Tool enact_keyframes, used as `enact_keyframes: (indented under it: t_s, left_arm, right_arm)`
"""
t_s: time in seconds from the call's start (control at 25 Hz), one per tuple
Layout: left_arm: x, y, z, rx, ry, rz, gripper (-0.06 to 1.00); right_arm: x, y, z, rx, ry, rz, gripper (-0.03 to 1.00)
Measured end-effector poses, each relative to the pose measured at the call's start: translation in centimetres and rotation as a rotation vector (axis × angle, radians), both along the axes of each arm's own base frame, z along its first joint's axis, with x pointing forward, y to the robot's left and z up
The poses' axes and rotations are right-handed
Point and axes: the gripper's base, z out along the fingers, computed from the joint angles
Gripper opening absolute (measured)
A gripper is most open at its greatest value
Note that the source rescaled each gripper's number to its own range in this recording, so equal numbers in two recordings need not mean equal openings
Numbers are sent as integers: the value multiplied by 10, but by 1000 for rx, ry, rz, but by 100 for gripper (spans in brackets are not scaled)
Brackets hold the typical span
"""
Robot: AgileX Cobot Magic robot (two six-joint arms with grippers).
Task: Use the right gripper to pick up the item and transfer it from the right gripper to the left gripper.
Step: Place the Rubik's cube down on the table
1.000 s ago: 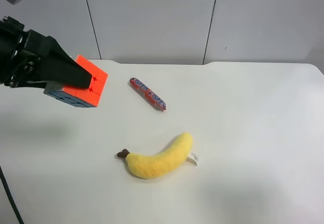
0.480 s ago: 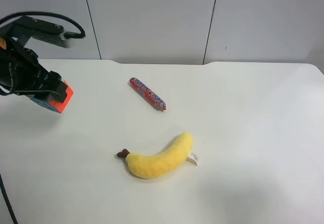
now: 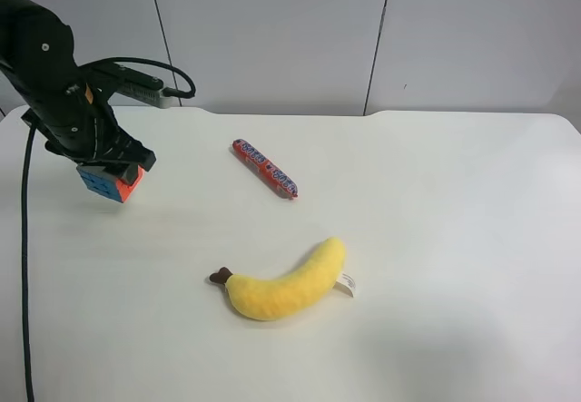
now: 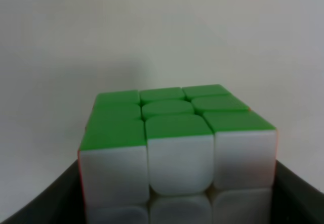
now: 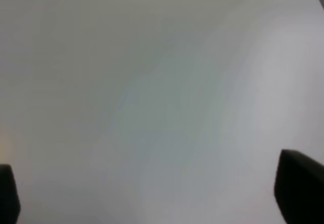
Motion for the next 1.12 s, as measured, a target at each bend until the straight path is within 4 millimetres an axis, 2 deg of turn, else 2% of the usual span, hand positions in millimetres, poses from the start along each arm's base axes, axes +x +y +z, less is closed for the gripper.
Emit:
enact_keyframes:
  t_s: [0.2,0.48,0.64,1.12]
  left_arm:
    - [26,24,-17,-23,36,127,0]
    - [35,52,-45,-88,108,279,0]
    - [36,54,-50,-108,115,302,0]
    - [37,51,-50,-143,109,324,0]
  right_arm:
    - [0,0,0,0,0,0,100]
    - [0,0,0,0,0,0,100]
    - [0,0,0,0,0,0,100]
    - [0,0,0,0,0,0,100]
